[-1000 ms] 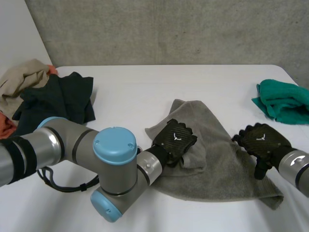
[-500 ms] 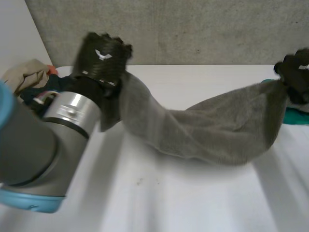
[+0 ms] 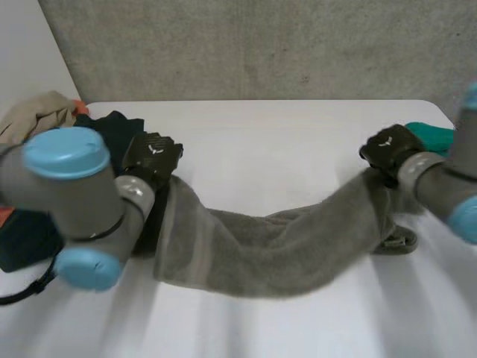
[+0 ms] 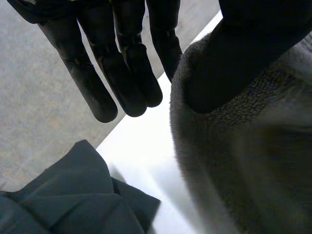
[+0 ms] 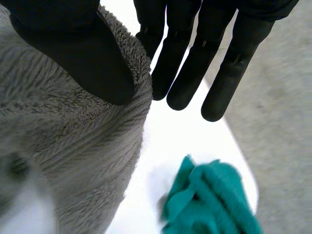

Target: Fold the laundry.

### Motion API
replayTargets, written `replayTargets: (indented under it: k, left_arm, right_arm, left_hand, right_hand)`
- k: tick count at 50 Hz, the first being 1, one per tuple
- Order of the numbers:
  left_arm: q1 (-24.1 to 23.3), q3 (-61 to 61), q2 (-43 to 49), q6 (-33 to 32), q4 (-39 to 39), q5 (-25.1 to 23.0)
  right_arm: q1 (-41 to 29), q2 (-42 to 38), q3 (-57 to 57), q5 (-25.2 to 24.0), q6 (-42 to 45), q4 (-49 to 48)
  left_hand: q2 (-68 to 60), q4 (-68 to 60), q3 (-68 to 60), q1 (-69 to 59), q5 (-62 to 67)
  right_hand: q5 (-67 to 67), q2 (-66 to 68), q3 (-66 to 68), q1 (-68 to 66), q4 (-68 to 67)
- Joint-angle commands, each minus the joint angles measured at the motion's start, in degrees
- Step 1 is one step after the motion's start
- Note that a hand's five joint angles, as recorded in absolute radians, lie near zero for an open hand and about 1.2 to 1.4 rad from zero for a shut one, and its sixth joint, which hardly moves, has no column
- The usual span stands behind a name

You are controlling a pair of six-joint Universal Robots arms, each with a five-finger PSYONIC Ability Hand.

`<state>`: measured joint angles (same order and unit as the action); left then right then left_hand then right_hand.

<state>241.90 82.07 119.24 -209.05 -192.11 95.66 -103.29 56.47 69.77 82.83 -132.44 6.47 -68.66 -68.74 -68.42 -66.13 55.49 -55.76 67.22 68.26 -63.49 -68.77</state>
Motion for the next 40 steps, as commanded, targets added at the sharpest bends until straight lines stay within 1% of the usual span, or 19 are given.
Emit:
replayTargets:
  k: [1, 2, 3, 5, 6, 9, 10, 13, 14, 17, 18, 21, 23, 25, 27, 29, 33, 36, 40]
  left_arm:
    - [2.3, -17.2, 12.2, 0.0, -6.8, 2.3]
    - [2.4, -17.6, 12.5, -0.1, -7.9, 2.3]
    - [2.6, -17.8, 12.7, -0.2, -10.1, 2.3]
    - [2.7, -17.6, 12.6, -0.7, -11.6, 2.6]
    - [2.6, -17.2, 12.5, -1.0, -12.1, 2.9]
    - [1.6, -14.1, 11.1, -3.0, -12.7, 3.0]
    - [1.3, -11.2, 8.9, -4.2, -12.7, 3.0]
    - [0.7, -5.9, 4.6, -5.5, -12.7, 3.0]
    - [0.5, -2.3, 1.8, -5.8, -12.7, 3.0]
    - [0.1, 3.3, -2.1, -5.9, -12.5, 2.9]
    - [0.0, 7.0, -4.9, -5.8, -12.4, 2.9]
    - [-0.9, 15.0, -10.0, -5.7, -12.1, 2.6]
    - [-1.6, 18.2, -11.4, -5.7, -12.0, 2.6]
    - [-3.2, 22.0, -12.2, -5.5, -11.7, 2.6]
    - [-4.4, 23.6, -12.3, -5.3, -11.4, 2.6]
    - [-6.0, 25.0, -12.0, -5.1, -10.9, 2.6]
    - [-6.6, 25.6, -10.6, -4.5, -10.7, 2.5]
    - [-7.0, 25.0, -7.5, -4.1, -10.7, 2.2]
    - [-6.9, 23.8, -4.3, -4.1, -10.8, 2.2]
  right_arm:
    - [-2.4, -6.8, -0.5, 3.1, -3.9, -23.8]
    - [-2.5, -7.1, -0.4, 3.2, -4.1, -24.7]
    - [-2.8, -7.4, -0.3, 3.3, -4.0, -24.7]
    - [-3.0, -6.9, -0.4, 3.7, -4.3, -24.0]
    - [-3.0, -6.6, -0.4, 3.7, -4.6, -23.4]
    - [-2.5, -3.3, 0.2, 3.7, -6.7, -20.5]
    - [-2.4, -0.7, 0.6, 3.3, -7.7, -18.4]
    - [-1.2, 2.1, 0.8, 2.3, -8.3, -14.4]
    - [0.6, 3.3, 0.8, 0.9, -8.0, -11.2]
    - [3.4, 4.3, 0.7, -1.8, -7.6, -6.2]
    - [5.2, 5.1, 0.5, -3.9, -7.5, -3.1]
    - [7.6, 6.6, 0.3, -8.5, -7.3, 1.6]
    - [8.8, 6.4, 0.1, -10.4, -7.2, 2.9]
    - [10.1, 5.3, 0.0, -12.9, -7.0, 3.2]
    - [10.6, 4.2, -0.2, -14.2, -6.6, 3.4]
    - [10.7, 1.5, -1.7, -16.3, -6.1, 3.5]
    - [11.3, -4.2, -5.0, -19.5, -5.6, 3.0]
    - [12.0, -7.9, -7.5, -20.9, -4.1, 2.7]
    - [12.2, -13.3, -10.5, -20.1, 2.5, 0.4]
  left_hand:
    - [-11.3, -11.3, -11.6, -13.9, 14.5]
    - [-11.3, -11.3, -11.6, -13.9, 14.5]
    - [14.1, 14.2, 13.9, 11.6, -10.9]
    - [45.5, 45.6, 45.3, 43.0, -42.3]
    - [52.8, 52.9, 52.6, 50.3, -49.6]
    - [53.9, 54.0, 53.7, 51.4, -50.7]
    - [53.9, 54.0, 53.7, 51.4, -50.7]
    - [53.9, 54.0, 53.7, 51.4, -50.7]
    - [53.9, 54.0, 53.7, 51.4, -50.7]
    - [53.4, 53.5, 53.2, 50.9, -50.2]
    - [53.2, 53.3, 53.0, 50.7, -50.1]
    - [48.9, 49.0, 48.6, 46.4, -45.7]
    - [47.7, 47.8, 47.4, 45.2, -44.5]
    - [45.5, 45.6, 45.3, 43.0, -42.3]
    - [44.3, 44.4, 44.1, 41.8, -41.1]
    - [44.3, 44.4, 44.1, 41.8, -41.1]
    - [44.3, 44.4, 44.1, 41.8, -41.1]
    - [44.6, 44.7, 44.4, 42.1, -41.5]
    - [45.5, 45.6, 45.2, 43.0, -42.3]
  right_hand:
    - [-3.5, 2.0, 1.0, -5.7, -0.5]
    - [16.4, -17.9, -19.0, 14.2, 19.5]
    - [55.8, -57.2, -58.3, 53.5, 58.8]
    - [55.8, -57.2, -58.3, 53.5, 58.8]
    - [55.8, -57.2, -58.3, 53.5, 58.8]
    - [55.8, -57.2, -58.3, 53.5, 58.8]
    - [55.8, -57.2, -58.3, 53.5, 58.8]
    - [55.8, -57.2, -58.3, 53.5, 58.8]
    - [55.8, -57.2, -58.3, 53.5, 58.8]
    - [55.8, -57.2, -58.3, 53.5, 58.8]
    - [55.8, -57.2, -58.3, 53.5, 58.8]
    - [55.8, -57.2, -58.3, 53.5, 58.8]
    - [51.2, -52.6, -53.7, 48.9, 54.2]
    - [43.8, -45.2, -46.3, 41.5, 46.8]
    - [39.5, -41.0, -42.1, 37.3, 42.6]
    - [38.2, -39.6, -40.7, 35.9, 41.2]
    - [36.7, -38.1, -39.2, 34.4, 39.7]
    - [36.7, -38.1, -39.2, 34.4, 39.7]
    - [37.0, -38.5, -39.5, 34.7, 40.0]
